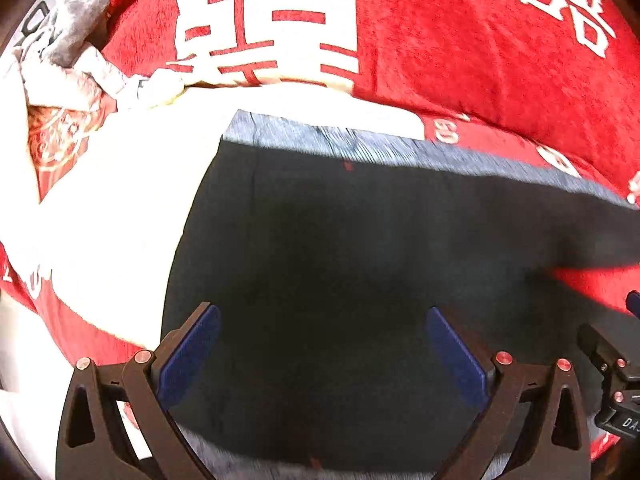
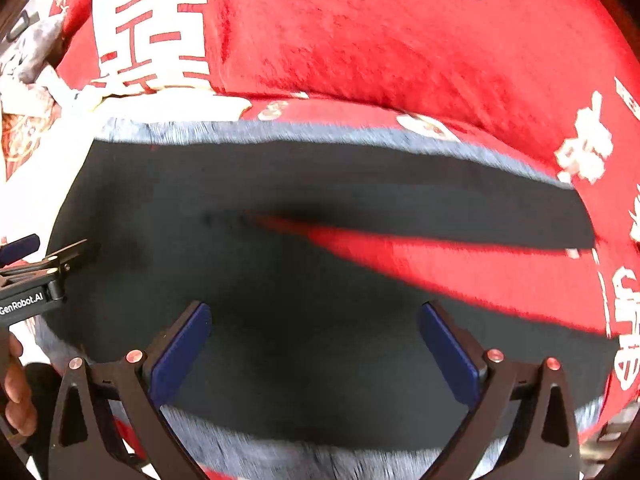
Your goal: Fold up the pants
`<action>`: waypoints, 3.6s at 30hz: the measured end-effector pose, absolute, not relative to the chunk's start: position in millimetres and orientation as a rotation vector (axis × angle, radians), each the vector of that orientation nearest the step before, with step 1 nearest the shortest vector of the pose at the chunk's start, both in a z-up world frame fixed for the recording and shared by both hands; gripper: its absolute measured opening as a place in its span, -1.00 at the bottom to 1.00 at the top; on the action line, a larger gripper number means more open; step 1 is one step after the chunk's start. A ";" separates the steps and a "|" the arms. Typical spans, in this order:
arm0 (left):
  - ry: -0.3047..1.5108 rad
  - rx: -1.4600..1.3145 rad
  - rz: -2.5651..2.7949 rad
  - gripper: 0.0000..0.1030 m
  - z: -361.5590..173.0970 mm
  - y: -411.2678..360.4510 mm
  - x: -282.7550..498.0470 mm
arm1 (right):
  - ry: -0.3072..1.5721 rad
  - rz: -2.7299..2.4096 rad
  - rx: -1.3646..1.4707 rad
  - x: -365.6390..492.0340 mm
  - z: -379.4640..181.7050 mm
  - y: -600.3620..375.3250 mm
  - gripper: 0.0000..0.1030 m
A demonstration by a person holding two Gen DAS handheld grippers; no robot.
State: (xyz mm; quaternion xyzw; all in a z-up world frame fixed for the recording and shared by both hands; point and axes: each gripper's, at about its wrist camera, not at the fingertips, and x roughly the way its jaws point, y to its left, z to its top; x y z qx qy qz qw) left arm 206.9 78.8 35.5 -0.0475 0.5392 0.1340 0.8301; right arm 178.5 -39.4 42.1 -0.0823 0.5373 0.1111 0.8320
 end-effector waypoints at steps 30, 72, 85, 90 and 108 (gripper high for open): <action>1.189 -0.087 0.258 1.00 -8.2 138.8 230.3 | 1.135 0.702 -0.390 318.9 12.8 40.0 1.00; 1.175 -0.575 0.213 1.00 28.0 182.9 288.8 | 0.893 0.956 -0.653 263.9 11.8 85.5 -0.90; 1.321 -0.521 0.438 -0.47 -18.1 176.7 324.8 | 0.853 0.895 -0.671 249.9 10.8 83.9 -0.90; 1.299 -0.565 0.415 -0.66 -19.9 179.8 308.9 | 0.868 0.904 -0.687 254.0 11.7 86.9 -0.62; 1.267 -0.517 0.408 -0.66 4.2 179.4 298.0 | 1.106 1.019 -0.604 305.9 -16.7 87.4 -0.50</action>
